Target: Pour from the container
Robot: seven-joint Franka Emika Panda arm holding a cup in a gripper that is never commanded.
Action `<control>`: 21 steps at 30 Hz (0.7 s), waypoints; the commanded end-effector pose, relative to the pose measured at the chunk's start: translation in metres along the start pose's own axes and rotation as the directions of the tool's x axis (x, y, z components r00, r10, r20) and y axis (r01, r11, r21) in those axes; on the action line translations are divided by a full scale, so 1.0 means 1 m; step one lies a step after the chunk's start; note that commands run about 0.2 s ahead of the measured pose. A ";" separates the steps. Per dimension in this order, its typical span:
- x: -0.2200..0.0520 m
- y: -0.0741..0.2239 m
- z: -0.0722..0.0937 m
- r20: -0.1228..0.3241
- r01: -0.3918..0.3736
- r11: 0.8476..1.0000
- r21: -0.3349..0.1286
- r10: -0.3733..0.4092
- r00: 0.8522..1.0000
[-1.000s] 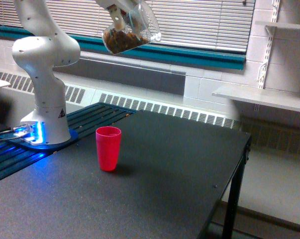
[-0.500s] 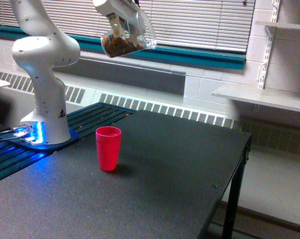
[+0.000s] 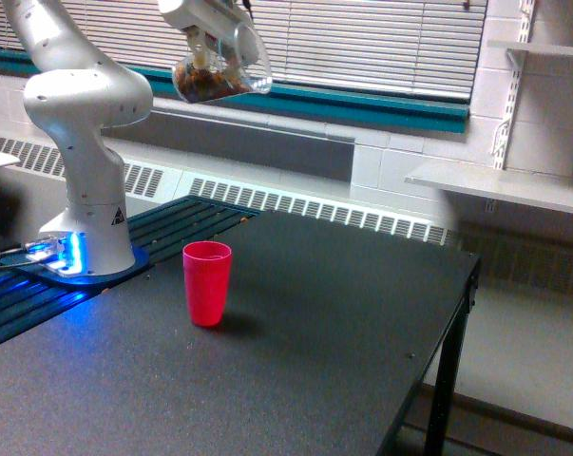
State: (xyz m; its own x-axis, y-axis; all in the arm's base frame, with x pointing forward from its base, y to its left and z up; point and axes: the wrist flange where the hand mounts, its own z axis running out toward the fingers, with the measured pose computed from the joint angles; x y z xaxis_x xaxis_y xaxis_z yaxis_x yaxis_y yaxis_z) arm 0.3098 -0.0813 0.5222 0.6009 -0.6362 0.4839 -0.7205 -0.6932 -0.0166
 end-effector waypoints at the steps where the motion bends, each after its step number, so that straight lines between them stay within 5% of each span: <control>1: -0.018 0.005 -0.011 0.011 -0.040 0.999 -0.018 0.041 0.999; 21: -0.046 0.014 -0.020 0.066 -0.044 0.996 -0.074 0.049 0.997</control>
State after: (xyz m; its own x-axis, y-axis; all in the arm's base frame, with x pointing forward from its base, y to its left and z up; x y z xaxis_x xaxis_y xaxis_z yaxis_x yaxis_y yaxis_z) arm 0.2690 -0.0611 0.5146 0.5926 -0.6818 0.4289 -0.7625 -0.6465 0.0256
